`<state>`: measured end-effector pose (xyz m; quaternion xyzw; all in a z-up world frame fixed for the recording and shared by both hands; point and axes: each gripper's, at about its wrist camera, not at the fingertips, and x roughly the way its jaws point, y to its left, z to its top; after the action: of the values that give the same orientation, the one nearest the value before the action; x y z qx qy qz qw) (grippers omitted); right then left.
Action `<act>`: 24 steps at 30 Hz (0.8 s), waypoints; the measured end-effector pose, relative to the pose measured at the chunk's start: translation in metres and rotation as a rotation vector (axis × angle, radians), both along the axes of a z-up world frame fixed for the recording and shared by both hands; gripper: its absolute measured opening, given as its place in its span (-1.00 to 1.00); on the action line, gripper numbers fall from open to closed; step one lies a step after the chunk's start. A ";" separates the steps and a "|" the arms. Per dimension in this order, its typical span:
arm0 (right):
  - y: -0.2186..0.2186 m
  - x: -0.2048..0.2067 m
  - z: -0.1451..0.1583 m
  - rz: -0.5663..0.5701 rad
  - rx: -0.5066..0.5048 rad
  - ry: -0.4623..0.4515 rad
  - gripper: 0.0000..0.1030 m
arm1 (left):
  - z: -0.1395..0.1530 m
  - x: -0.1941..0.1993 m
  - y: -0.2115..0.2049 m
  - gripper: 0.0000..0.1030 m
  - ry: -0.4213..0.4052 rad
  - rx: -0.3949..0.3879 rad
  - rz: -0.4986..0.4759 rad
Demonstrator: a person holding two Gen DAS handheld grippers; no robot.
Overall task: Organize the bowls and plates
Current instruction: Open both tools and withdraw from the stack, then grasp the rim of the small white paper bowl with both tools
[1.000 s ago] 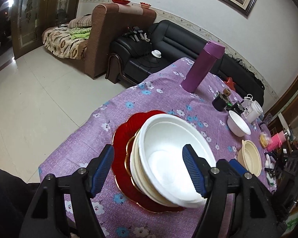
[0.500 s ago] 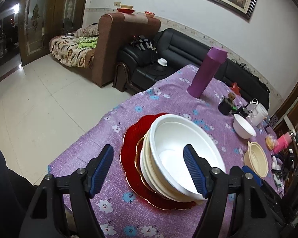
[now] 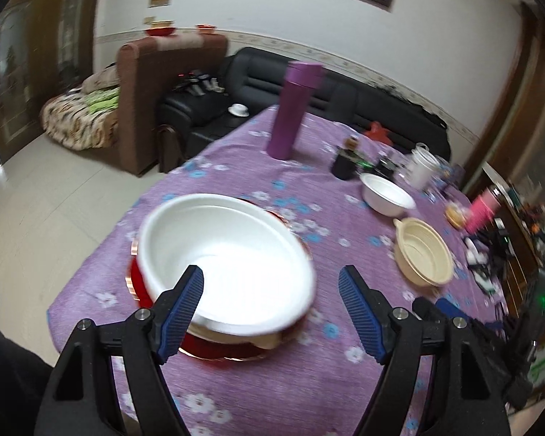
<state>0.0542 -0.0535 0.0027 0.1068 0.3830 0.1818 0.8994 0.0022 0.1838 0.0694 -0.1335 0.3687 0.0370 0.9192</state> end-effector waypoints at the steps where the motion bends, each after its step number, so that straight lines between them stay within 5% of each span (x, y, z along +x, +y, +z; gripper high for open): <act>1: -0.008 -0.001 0.000 -0.017 0.003 0.005 0.53 | 0.000 0.001 -0.007 0.50 0.004 0.004 -0.019; 19: -0.048 -0.028 -0.003 -0.078 0.009 0.020 0.56 | -0.021 -0.009 -0.096 0.51 0.075 0.100 -0.236; 24: -0.028 -0.031 0.000 -0.038 -0.166 -0.020 0.57 | -0.025 0.000 -0.101 0.51 0.098 0.170 -0.251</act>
<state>0.0235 -0.0810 0.0024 0.0371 0.3858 0.1334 0.9121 0.0020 0.0826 0.0446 -0.0063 0.4222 -0.0404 0.9056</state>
